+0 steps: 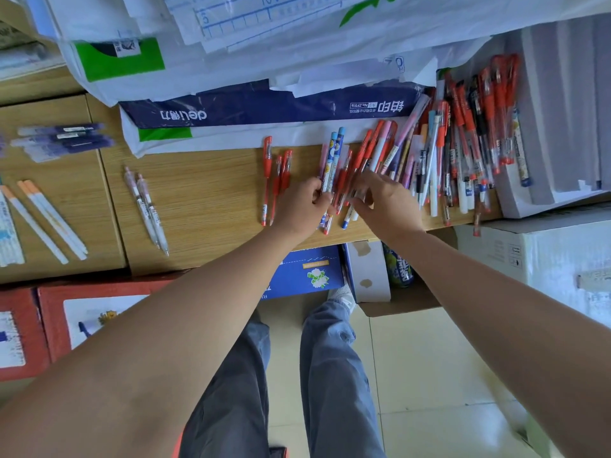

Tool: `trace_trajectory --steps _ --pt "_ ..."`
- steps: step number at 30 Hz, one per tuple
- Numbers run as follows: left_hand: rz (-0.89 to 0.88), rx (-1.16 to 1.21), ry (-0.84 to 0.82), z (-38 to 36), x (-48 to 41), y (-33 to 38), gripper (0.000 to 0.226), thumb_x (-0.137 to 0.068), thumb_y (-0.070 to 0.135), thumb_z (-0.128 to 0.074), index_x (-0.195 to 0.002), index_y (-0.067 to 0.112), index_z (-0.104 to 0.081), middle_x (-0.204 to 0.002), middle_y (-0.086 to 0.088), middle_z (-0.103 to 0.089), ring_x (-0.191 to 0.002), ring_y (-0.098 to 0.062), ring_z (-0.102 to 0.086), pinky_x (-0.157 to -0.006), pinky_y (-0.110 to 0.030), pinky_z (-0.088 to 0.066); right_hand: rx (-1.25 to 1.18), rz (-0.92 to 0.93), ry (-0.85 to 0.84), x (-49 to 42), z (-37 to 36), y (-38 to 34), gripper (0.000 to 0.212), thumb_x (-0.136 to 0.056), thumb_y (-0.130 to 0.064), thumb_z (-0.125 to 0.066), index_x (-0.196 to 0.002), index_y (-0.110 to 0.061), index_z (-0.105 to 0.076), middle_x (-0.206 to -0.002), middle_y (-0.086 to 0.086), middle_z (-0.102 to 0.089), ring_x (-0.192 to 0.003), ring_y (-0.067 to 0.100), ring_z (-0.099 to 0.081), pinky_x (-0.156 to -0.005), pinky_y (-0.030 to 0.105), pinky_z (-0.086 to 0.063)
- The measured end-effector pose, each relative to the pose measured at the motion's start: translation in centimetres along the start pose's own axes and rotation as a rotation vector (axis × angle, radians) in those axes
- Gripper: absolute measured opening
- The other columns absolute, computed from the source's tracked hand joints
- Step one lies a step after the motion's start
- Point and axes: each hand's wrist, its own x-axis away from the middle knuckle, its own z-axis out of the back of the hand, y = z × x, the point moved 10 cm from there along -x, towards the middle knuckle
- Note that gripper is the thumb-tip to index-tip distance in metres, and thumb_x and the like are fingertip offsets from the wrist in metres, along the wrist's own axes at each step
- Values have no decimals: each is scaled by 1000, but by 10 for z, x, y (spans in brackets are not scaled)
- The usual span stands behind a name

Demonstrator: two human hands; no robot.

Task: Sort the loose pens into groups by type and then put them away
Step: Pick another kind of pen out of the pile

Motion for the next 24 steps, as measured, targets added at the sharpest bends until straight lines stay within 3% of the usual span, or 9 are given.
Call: trace_trajectory --steps 4,8,10,13,16,19,22,24 --pt "10 25 -16 1 1 -9 18 -98 22 -51 -101 7 -60 -76 8 -71 -79 -37 -69 -71 -52 -55 70 -112 23 8 -2 19 9 -87 -17 -61 -96 -14 -59 -81 3 -61 -65 20 -53 -49 21 -33" --pt "18 59 -17 1 1 -15 18 -98 21 -51 -101 5 -59 -73 10 -70 -76 -42 -68 -65 -55 -54 29 -158 39 16 7 29 8 -87 -22 -63 -93 -16 -64 -75 1 -62 -68 24 -60 -56 32 -52" --pt "14 53 -23 1 3 -13 18 -98 20 -51 -100 5 -60 -75 9 -70 -78 -41 -68 -66 -54 -55 17 -230 45 13 8 31 16 -89 -33 -63 -93 -18 -65 -73 1 -64 -68 23 -60 -58 31 -52" --pt "7 52 -28 2 5 -11 17 -98 21 -52 -100 8 -61 -81 6 -71 -81 -36 -69 -69 -52 -55 80 -389 -37 5 -7 32 29 -89 -44 -60 -85 -15 -60 -72 3 -58 -65 23 -55 -51 24 -38" --pt "0 12 -21 6 6 -16 21 -96 24 -55 -96 5 -63 -85 -5 -72 -80 -29 -69 -73 -50 -54 37 -499 -71 3 -18 33 40 -86 -43 -63 -67 -9 -55 -61 3 -49 -51 18 -46 -44 20 -27" --pt "-3 2 -34 7 8 -22 23 -93 25 -58 -95 3 -65 -88 -15 -71 -84 -34 -67 -78 -52 -53 -156 -533 -60 8 -19 35 38 -84 -35 -64 -59 -12 -49 -52 0 -45 -46 14 -41 -46 21 -31" --pt "34 58 -80 1 11 -22 17 -93 24 -60 -95 8 -66 -89 -12 -73 -88 -33 -68 -81 -50 -53 -546 -540 -68 17 -20 32 19 -86 -24 -61 -70 -14 -60 -59 0 -56 -51 13 -47 -52 26 -40" --pt "67 148 -148 -9 14 -14 11 -93 23 -59 -96 14 -66 -88 -6 -73 -88 -35 -68 -80 -50 -54 -757 -549 -132 24 -23 26 15 -88 -20 -62 -74 -16 -63 -62 1 -58 -49 12 -43 -50 26 -37"
